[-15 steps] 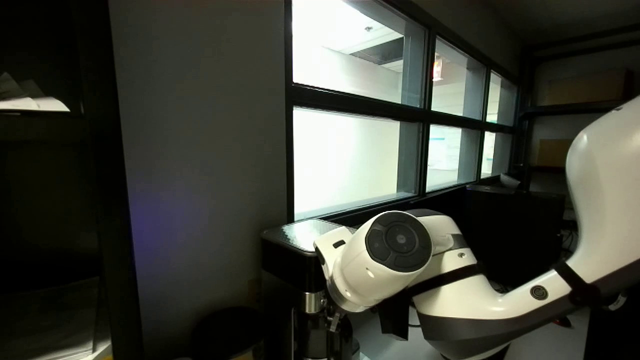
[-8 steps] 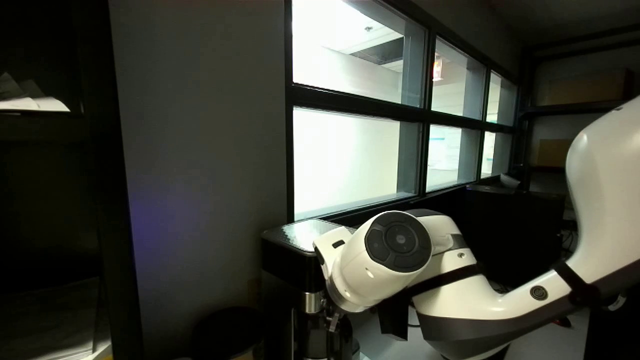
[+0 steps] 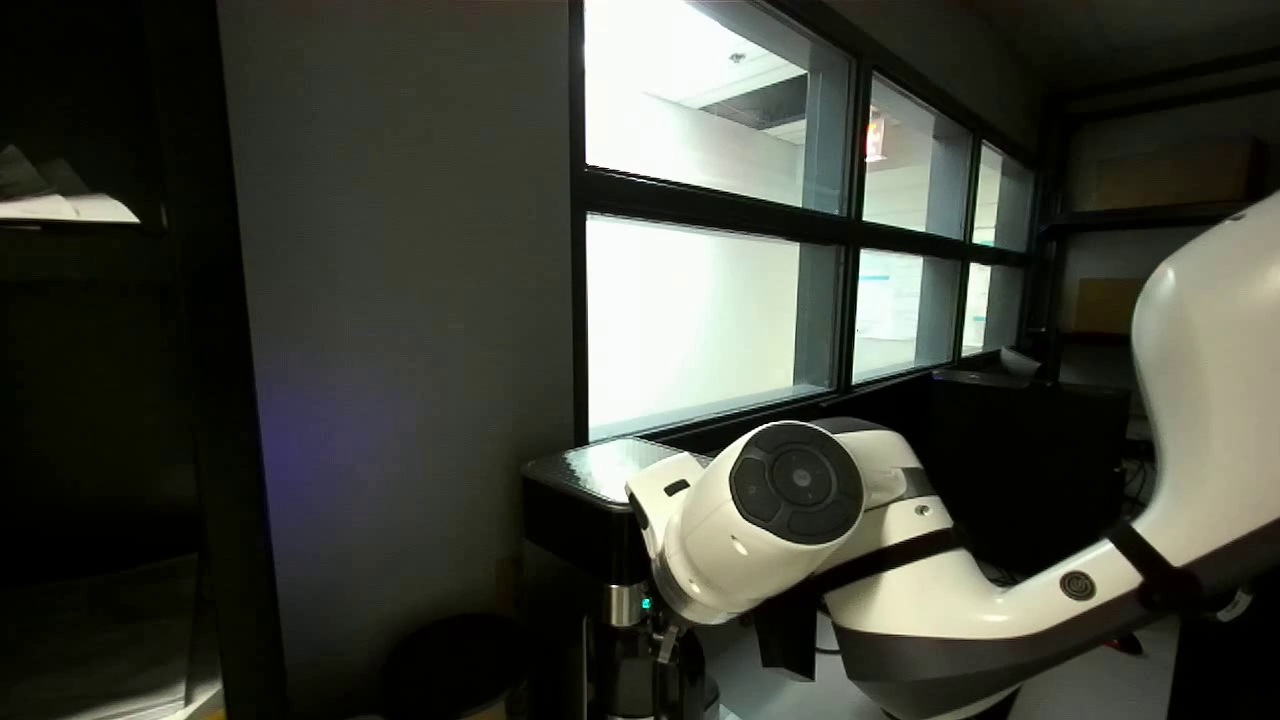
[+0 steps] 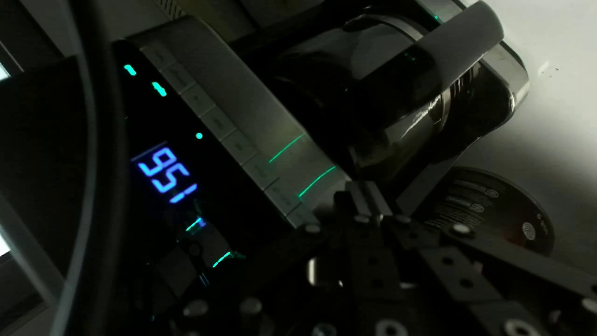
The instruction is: Turn on the coffeemaker.
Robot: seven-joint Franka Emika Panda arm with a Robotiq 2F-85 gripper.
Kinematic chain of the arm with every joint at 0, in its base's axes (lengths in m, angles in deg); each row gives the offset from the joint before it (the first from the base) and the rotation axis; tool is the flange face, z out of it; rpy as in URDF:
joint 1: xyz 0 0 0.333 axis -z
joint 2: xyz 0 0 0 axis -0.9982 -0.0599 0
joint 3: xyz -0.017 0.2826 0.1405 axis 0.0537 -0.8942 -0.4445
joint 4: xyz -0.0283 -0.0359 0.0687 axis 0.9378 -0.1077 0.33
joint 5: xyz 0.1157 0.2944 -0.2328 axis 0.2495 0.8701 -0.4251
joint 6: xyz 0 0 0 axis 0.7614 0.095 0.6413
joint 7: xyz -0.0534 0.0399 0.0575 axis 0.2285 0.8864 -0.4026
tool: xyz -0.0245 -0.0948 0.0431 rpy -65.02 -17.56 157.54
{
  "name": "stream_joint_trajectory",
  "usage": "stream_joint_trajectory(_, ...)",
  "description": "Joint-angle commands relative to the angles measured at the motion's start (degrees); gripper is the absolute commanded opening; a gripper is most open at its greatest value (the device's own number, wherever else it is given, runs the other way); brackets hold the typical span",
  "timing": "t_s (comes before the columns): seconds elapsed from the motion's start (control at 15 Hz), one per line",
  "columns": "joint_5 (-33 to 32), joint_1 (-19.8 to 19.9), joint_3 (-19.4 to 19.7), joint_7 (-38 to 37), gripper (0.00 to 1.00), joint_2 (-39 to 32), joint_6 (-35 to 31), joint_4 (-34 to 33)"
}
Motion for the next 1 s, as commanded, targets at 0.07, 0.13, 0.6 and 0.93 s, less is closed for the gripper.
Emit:
stream_joint_trajectory(0.07, 0.3, -0.6, 0.6, 0.9, 0.0, -0.6, -0.5, -1.5)
stream_joint_trajectory(0.13, 0.4, -0.6, 0.5, 0.9, 0.0, 0.1, -0.5, -0.6)
stream_joint_trajectory(0.6, 0.3, -0.4, 0.5, 0.2, 0.0, 2.9, -0.8, 3.7)
stream_joint_trajectory(0.93, -0.1, -0.4, 0.4, -0.3, 0.0, 4.9, -1.5, 6.8)
